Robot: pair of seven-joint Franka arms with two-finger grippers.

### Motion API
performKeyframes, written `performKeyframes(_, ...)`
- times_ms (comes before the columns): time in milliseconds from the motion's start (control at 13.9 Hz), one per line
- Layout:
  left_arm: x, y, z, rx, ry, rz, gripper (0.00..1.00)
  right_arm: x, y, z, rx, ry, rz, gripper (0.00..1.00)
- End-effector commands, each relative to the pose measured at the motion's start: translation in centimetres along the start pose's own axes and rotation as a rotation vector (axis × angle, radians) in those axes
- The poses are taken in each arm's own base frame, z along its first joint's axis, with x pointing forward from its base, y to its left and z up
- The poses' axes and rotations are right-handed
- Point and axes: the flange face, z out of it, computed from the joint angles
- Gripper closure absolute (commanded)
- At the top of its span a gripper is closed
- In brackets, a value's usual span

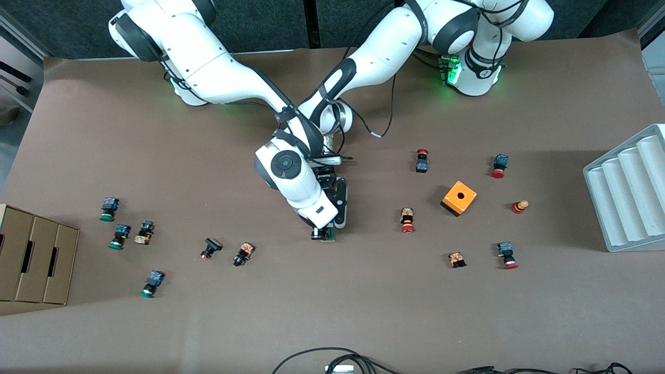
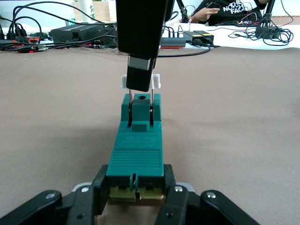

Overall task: Close load switch with both arms
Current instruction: 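Push the white lever toward the switch contacts with the right gripper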

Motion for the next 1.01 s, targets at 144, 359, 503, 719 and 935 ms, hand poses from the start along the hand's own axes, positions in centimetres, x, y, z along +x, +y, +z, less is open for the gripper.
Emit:
performKeyframes(144,0.5,-0.3,0.2,-0.008,0.004,-0.008,0.62,0.5,1.2,0.0,-0.053,0.015,-0.017,0.51)
performKeyframes(359,0.5,-0.3,0.2,-0.008,0.004,-0.008,0.62,0.5,1.3,0.1,-0.054,0.013,-0.017,0.51)
performKeyframes(503,0.5,-0.3,0.2,-0.008,0.004,-0.008,0.62,0.3,1.5,0.1,-0.062,0.018,-0.017,0.51)
performKeyframes(719,0.5,-0.3,0.2,-0.008,0.004,-0.008,0.62,0.0,1.7,0.7,-0.068,0.021,-0.015,0.51)
performKeyframes(935,0.5,-0.3,0.2,-0.008,0.004,-0.008,0.62,0.0,1.5,1.2,-0.071,0.025,-0.016,0.51)
